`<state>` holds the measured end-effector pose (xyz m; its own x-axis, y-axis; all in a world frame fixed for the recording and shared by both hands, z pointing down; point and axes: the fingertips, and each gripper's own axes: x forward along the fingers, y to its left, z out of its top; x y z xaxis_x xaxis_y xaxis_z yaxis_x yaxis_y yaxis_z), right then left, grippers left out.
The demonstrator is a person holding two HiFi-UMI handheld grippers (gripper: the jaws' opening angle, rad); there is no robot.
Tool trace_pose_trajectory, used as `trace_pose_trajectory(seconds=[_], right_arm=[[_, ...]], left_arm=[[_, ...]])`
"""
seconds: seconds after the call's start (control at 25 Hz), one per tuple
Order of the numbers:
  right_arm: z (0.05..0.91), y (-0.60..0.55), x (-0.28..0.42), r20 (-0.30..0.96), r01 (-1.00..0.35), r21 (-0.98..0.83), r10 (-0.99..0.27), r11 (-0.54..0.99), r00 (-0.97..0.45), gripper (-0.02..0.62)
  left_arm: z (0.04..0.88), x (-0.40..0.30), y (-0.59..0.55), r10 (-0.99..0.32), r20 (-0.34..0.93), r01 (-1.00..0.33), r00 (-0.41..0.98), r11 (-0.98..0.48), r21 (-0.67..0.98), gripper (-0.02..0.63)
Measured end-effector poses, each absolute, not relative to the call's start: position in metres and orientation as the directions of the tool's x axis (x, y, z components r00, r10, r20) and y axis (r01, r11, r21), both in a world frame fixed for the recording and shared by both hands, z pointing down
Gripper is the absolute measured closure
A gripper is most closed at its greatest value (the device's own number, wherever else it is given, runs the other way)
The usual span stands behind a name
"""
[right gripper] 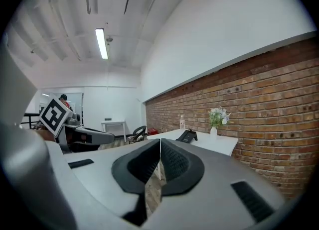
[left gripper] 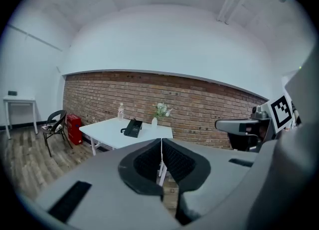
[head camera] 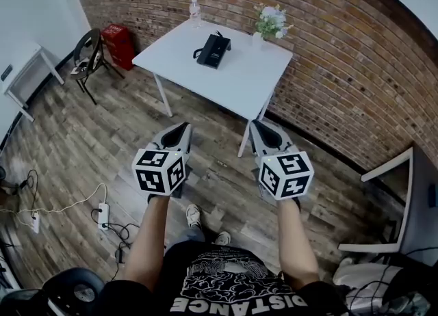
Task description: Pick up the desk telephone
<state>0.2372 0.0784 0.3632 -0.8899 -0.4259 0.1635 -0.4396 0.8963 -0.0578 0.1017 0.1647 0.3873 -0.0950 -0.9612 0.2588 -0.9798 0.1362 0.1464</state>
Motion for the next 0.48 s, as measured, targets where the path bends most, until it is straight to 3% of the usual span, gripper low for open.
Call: trace_pose_trajectory(seconds=[0.32, 0.48], right_arm=[[0.377, 0.053, 0.202, 0.191, -0.435, -0.052, -0.419, 0.899, -0.888, 0.591], [0.383, 0.033, 0.175, 0.214, -0.439, -0.047, -0.420, 0.897, -0.882, 0.560]], left_arm=[[0.396, 0.063, 0.142, -0.962, 0.256, -0.975, -0.095, 0.142, 0.171, 0.594], [0.401, 0.031, 0.119, -0.962, 0.259, -0.972, -0.087, 0.139, 0.188, 0.582]])
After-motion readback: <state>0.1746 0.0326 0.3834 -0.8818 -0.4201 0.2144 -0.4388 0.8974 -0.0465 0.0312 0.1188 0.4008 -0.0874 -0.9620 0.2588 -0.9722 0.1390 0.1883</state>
